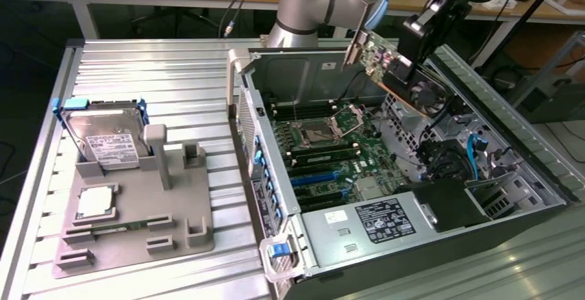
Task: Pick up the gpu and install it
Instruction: 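Insert the gpu into the slot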
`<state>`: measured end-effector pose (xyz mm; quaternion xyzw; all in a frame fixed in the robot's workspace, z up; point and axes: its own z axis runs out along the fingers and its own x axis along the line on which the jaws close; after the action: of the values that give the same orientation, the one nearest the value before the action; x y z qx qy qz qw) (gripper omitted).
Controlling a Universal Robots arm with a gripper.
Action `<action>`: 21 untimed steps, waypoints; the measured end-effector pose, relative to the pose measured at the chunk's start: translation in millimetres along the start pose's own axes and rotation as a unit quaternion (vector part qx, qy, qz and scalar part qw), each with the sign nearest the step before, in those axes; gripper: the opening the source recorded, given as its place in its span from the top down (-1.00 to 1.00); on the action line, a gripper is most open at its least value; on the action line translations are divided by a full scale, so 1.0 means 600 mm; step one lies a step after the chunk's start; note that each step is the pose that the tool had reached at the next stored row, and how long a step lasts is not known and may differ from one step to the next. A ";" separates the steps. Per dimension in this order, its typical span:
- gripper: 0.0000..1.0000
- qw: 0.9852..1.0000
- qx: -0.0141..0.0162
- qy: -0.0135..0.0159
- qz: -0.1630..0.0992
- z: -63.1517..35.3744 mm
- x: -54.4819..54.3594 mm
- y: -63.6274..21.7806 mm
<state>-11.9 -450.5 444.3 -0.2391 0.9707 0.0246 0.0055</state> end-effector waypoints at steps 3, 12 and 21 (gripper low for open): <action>0.46 1.000 0.000 0.000 -0.009 0.000 0.000 0.000; 0.46 0.999 -0.001 0.002 -0.039 0.000 0.000 0.000; 0.46 0.997 -0.002 0.003 -0.075 0.000 0.000 0.000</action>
<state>-11.9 -450.5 444.3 -0.3114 0.9499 0.0249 0.0036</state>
